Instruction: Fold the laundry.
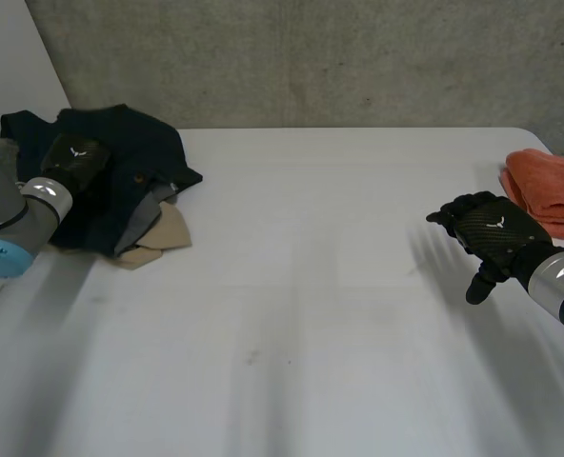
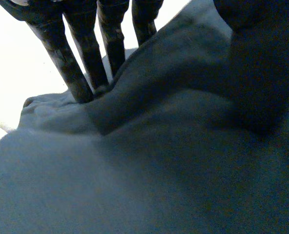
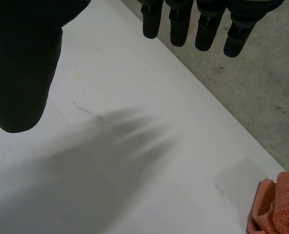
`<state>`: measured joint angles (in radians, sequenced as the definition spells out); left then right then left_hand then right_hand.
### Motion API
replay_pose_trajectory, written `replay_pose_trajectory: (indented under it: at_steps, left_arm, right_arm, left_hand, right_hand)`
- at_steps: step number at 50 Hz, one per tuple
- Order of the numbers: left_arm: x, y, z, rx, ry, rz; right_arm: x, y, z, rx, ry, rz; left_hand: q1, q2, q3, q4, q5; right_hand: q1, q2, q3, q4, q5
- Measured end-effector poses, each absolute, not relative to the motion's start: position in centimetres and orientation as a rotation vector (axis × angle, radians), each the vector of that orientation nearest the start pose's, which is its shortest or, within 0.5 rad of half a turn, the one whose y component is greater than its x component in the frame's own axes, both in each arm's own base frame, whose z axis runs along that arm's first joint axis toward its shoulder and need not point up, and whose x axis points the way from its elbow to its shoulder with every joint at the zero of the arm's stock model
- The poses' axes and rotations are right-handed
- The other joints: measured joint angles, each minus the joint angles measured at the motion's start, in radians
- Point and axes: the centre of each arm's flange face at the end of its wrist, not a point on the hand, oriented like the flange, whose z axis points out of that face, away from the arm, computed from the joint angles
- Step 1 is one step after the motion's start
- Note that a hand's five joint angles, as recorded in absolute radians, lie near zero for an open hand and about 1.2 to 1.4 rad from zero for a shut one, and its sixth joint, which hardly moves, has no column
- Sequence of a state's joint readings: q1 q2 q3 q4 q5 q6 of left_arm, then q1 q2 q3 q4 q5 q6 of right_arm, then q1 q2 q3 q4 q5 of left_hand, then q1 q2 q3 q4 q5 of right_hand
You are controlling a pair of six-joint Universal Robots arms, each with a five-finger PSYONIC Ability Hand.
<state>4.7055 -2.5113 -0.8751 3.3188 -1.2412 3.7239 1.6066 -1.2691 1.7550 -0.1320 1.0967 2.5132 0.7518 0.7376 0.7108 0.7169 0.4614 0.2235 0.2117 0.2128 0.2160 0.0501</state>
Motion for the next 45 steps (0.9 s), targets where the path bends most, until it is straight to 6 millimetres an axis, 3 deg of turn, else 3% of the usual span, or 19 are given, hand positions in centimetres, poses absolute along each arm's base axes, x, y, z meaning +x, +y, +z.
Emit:
replay_pose_trajectory:
  at_steps: [1,2,4,10,13,14,15,17,21,23,27,31,32,33,35,36,39,42,45]
  left_arm:
    - [-16.4,-48.5,15.2,0.952,1.962,-2.041]
    - [-16.4,-48.5,15.2,0.952,1.962,-2.041]
    - [-16.9,-48.6,16.3,0.955,1.906,-2.087]
    - [-20.3,-46.6,23.6,0.875,1.732,-2.341]
    - [-22.6,-44.0,28.6,0.808,1.639,-2.521]
    - [-22.9,-43.6,29.2,0.801,1.629,-2.544]
    - [-24.3,-41.8,31.6,0.778,1.588,-2.642]
    - [-26.1,-39.3,34.1,0.769,1.556,-2.755]
    - [-30.0,-34.7,36.1,0.826,1.558,-2.916]
    - [-31.9,-33.0,36.0,0.876,1.582,-2.956]
    - [-36.7,-29.8,33.0,1.048,1.703,-2.977]
    - [-42.0,-26.7,26.5,1.279,1.901,-2.883]
    - [-42.3,-26.5,25.9,1.298,1.92,-2.869]
    - [-43.6,-25.8,23.5,1.362,1.988,-2.813]
    - [-44.1,-25.4,22.4,1.39,2.019,-2.785]
    - [-45.2,-24.5,19.2,1.463,2.107,-2.696]
    - [-46.0,-23.6,16.5,1.515,2.176,-2.613]
    - [-46.2,-23.1,15.8,1.523,2.196,-2.579]
    - [-46.0,-23.1,17.2,1.481,2.164,-2.603]
  right_arm:
    - [18.4,-30.2,17.6,-1.199,2.2,-1.822]
    - [18.4,-30.2,17.6,-1.199,2.2,-1.822]
    - [18.4,-30.2,17.6,-1.201,2.2,-1.828]
    - [18.4,-30.3,17.7,-1.203,2.2,-1.835]
    - [18.4,-30.3,17.6,-1.201,2.201,-1.834]
    - [18.4,-30.2,17.6,-1.2,2.202,-1.833]
    - [18.4,-30.2,17.6,-1.198,2.204,-1.831]
    - [18.4,-30.1,17.5,-1.195,2.206,-1.827]
    - [18.3,-30.0,17.5,-1.188,2.212,-1.824]
    - [18.3,-30.0,17.6,-1.182,2.214,-1.827]
    - [18.1,-30.0,18.1,-1.15,2.224,-1.846]
    - [17.7,-30.2,19.0,-1.072,2.244,-1.883]
    - [17.7,-30.2,19.1,-1.061,2.247,-1.888]
    - [17.4,-30.5,19.4,-1.027,2.257,-1.902]
    - [17.2,-30.6,19.6,-1.008,2.263,-1.91]
    - [16.5,-31.2,19.9,-0.956,2.283,-1.936]
    - [15.4,-31.9,20.3,-0.9,2.309,-1.966]
    - [14.6,-32.4,20.5,-0.865,2.328,-1.989]
    - [14.0,-32.9,20.7,-0.834,2.346,-2.01]
  left_hand:
    - [0.154,0.19,0.176,0.192,0.129]
    - [0.154,0.19,0.176,0.192,0.129]
    - [0.295,0.415,0.402,0.439,0.389]
    - [0.334,0.446,0.457,0.479,0.478]
    - [0.358,0.449,0.46,0.48,0.481]
    - [0.358,0.449,0.46,0.48,0.481]
    - [0.369,0.45,0.46,0.48,0.481]
    - [0.369,0.451,0.463,0.48,0.486]
    - [0.369,0.456,0.477,0.484,0.504]
    - [0.369,0.457,0.477,0.484,0.504]
    - [0.369,0.457,0.477,0.484,0.506]
    - [0.36,0.427,0.449,0.451,0.497]
    - [0.344,0.388,0.42,0.419,0.483]
    - [0.207,0.236,0.262,0.274,0.362]
    - [0.114,0.149,0.194,0.186,0.276]
    - [-0.135,-0.079,-0.047,-0.06,0.026]
    - [-0.279,-0.24,-0.201,-0.216,-0.134]
    - [-0.453,-0.424,-0.392,-0.41,-0.338]
    - [-0.478,-0.461,-0.434,-0.449,-0.382]
  right_hand:
    - [0.0,0.0,0.0,0.0,0.0]
    - [0.0,0.0,0.0,0.0,0.0]
    - [0.0,0.0,0.0,0.0,0.0]
    - [0.0,0.0,0.0,0.0,0.0]
    - [0.0,0.0,0.0,0.0,0.0]
    - [0.0,0.0,0.0,0.0,0.0]
    - [0.0,0.0,0.0,0.0,0.0]
    - [0.0,0.0,0.0,0.0,0.0]
    - [0.0,0.0,0.0,0.0,0.0]
    - [0.0,0.0,0.0,0.0,0.0]
    - [0.0,0.0,0.0,0.0,0.0]
    - [0.0,0.0,0.0,0.0,0.0]
    - [0.0,0.0,0.0,0.0,0.0]
    - [0.0,0.0,0.0,0.0,0.0]
    - [0.0,0.0,0.0,0.0,0.0]
    - [0.0,0.0,0.0,0.0,0.0]
    - [0.0,0.0,0.0,0.0,0.0]
    - [0.0,0.0,0.0,0.0,0.0]
    - [0.0,0.0,0.0,0.0,0.0]
